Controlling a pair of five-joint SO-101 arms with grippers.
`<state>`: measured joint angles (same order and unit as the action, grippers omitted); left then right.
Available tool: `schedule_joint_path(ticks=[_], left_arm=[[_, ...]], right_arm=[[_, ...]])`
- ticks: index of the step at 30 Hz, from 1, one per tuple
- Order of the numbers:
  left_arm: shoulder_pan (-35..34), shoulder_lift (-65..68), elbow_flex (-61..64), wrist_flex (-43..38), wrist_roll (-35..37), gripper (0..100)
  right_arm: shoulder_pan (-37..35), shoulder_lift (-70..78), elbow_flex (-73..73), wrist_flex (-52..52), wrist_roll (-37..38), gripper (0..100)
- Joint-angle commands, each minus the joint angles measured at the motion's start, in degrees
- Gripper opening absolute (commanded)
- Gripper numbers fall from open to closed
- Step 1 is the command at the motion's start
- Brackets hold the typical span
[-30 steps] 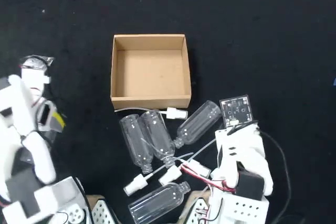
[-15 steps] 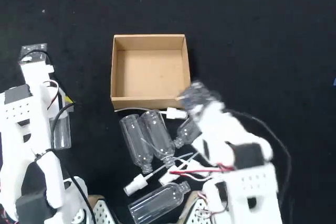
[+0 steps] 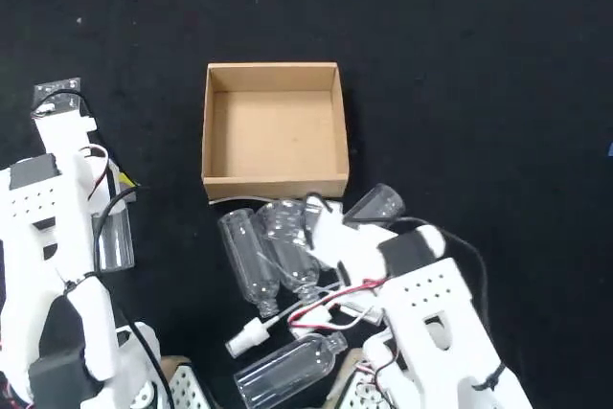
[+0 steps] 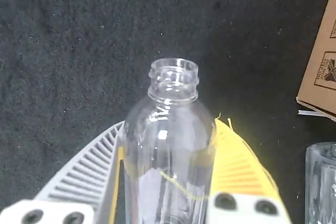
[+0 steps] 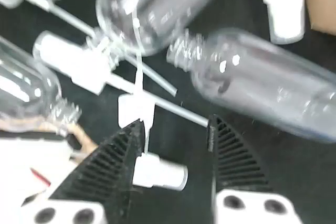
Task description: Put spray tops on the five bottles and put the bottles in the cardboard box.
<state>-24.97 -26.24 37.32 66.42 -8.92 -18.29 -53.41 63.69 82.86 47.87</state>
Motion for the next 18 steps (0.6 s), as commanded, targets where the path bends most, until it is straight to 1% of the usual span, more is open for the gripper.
schedule_joint_path(ticks=[1, 4, 7, 10, 11, 12, 13, 16, 18], left_arm=[[0.2, -2.5, -0.3, -0.7, 0.5, 7], [0.2, -2.5, -0.5, -0.7, 0.5, 7], [0.6, -2.5, -0.7, -0.7, 0.5, 7], [0.6, -2.5, -0.7, -0.7, 0.5, 7], [0.6, -2.5, -0.7, -0.7, 0.5, 7], [0.6, -2.5, -0.5, -0.7, 0.5, 7], [0.6, -2.5, -0.4, -0.7, 0.5, 7], [0.4, -2.5, -0.3, -0.7, 0.5, 7], [0.2, -2.5, -0.3, -0.7, 0.5, 7]], right_arm=[[12.4, -0.7, -3.9, 2.8, 4.1, 19.1], [25.3, -0.2, -5.0, 3.0, 3.4, 19.1], [35.4, 0.7, -3.6, 2.7, 0.7, 19.1], [41.0, 1.5, -1.8, 0.0, -0.1, 19.1], [41.9, 1.6, -1.4, -1.5, -0.3, 19.1], [42.5, 1.8, -1.0, -3.2, -2.0, 19.1], [42.5, 1.8, -0.7, -4.9, -5.4, 19.1], [42.3, 1.8, -0.7, -9.0, -20.7, 19.1], [40.2, 1.8, -1.4, -10.9, -29.7, 19.1]])
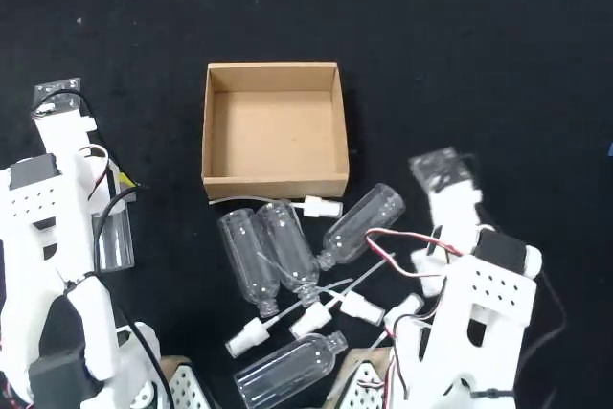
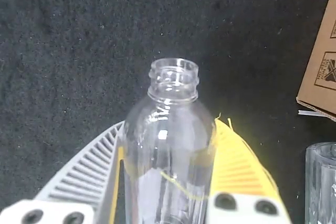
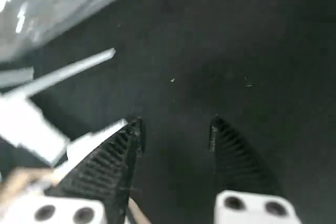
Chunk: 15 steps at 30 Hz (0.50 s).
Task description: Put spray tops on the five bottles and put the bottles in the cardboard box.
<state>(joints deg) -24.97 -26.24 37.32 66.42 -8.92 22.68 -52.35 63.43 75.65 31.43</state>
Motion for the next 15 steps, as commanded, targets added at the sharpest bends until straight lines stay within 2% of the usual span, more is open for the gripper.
schedule_joint_path(ticks=[1, 8, 11, 15], left_arm=[[0.2, -2.5, -0.4, -0.7, 0.5, 7], [0.2, -2.5, -0.7, -0.7, 0.5, 7], [0.1, -2.5, -0.7, -0.7, 0.5, 7], [0.1, -2.5, -0.7, -0.7, 0.5, 7]], right_arm=[[-2.5, 0.7, -1.1, -5.2, -16.4, 19.1], [-14.3, 0.7, 6.6, -19.0, -30.0, 19.1], [-17.8, 0.7, 8.5, -21.1, -32.4, 19.1], [-18.1, 0.7, 8.7, -21.2, -32.4, 19.1]])
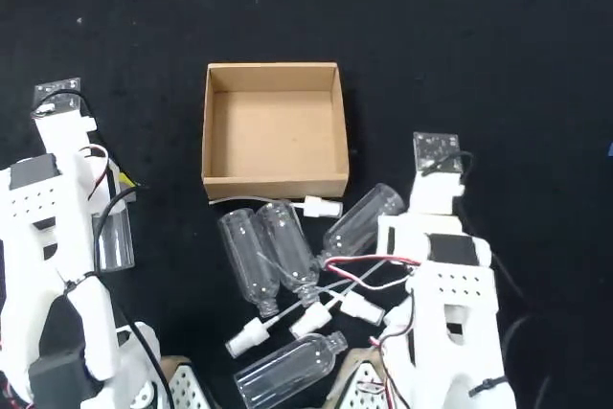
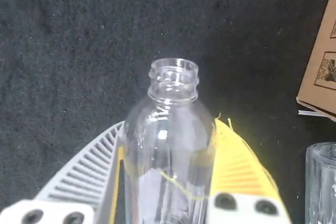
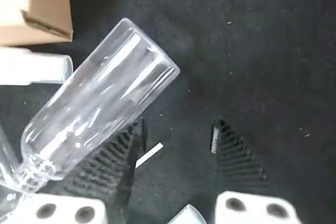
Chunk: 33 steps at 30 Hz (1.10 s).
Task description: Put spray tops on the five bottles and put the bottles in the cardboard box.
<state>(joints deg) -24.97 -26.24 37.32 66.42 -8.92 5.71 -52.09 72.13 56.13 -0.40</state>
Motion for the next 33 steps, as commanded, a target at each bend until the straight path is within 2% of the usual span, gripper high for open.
schedule_joint_path(ticks=[1, 5, 9, 13, 18, 21, 26, 31, 33], left_arm=[[0.1, -2.5, -0.7, -0.7, 0.5, 7], [0.3, -3.0, -0.8, -0.7, 0.5, 7], [1.2, -3.0, -0.8, -0.8, 0.5, 7], [0.8, -3.0, -0.8, -0.8, 0.4, 7], [0.7, -3.0, -0.2, -0.4, 0.4, 7], [-0.6, -3.0, -0.3, -0.3, 0.4, 7], [-3.8, -3.0, -0.3, -0.3, 0.5, 7], [-7.4, -3.0, -0.8, -0.2, 0.4, 7], [-10.9, -3.1, -2.0, 0.3, 0.1, 7]], right_arm=[[-1.1, 0.5, 0.2, -1.7, -0.6, 19.1], [0.4, 0.5, -0.3, -0.5, 2.0, 19.1], [5.6, 0.6, -7.5, 7.9, 14.1, 19.1], [10.7, 0.6, -16.7, 19.3, 30.2, 19.1], [11.1, 0.4, -23.0, 28.0, 44.8, 19.1], [6.8, 0.1, -26.3, 32.2, 49.8, 19.1], [-5.2, 0.6, -32.5, 39.5, 50.7, 19.1], [-27.5, 0.6, -35.3, 43.9, 50.5, 19.1], [-37.4, 0.7, -35.7, 43.2, 47.6, 19.1]])
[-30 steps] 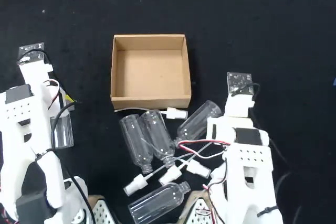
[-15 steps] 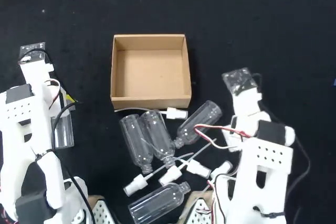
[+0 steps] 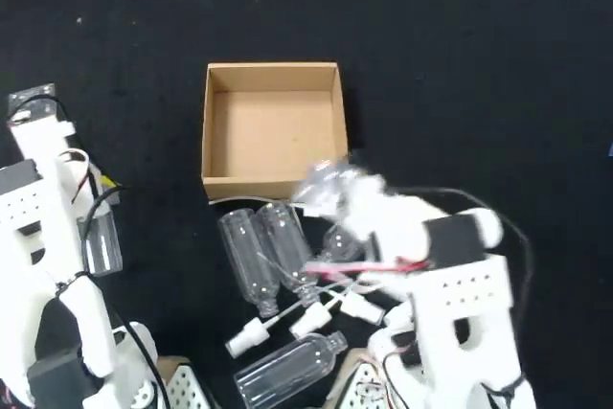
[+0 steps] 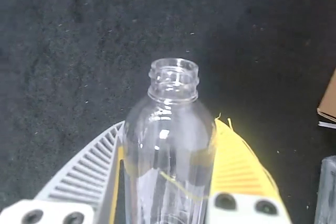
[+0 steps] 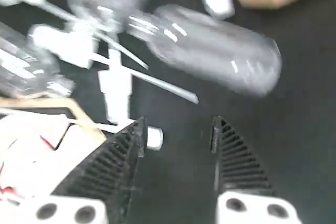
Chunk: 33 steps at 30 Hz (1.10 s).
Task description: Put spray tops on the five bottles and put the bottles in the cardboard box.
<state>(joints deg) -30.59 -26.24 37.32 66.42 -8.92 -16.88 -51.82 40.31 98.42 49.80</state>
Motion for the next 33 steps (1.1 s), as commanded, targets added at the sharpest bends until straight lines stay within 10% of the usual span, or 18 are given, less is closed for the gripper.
schedule_joint_path(ticks=[1, 18, 33], left_arm=[[-7.4, -2.9, -3.2, 1.1, 0.0, 7], [-31.7, -1.8, -12.7, 3.3, -9.7, 7], [-41.3, 17.8, -29.1, 4.3, -9.2, 6]], right_arm=[[-19.3, 0.8, -3.9, -0.3, -5.5, 19.1], [-46.2, 20.9, -5.7, -18.9, -17.6, 19.1], [-48.0, 32.8, -4.3, -24.5, -20.4, 19.2]])
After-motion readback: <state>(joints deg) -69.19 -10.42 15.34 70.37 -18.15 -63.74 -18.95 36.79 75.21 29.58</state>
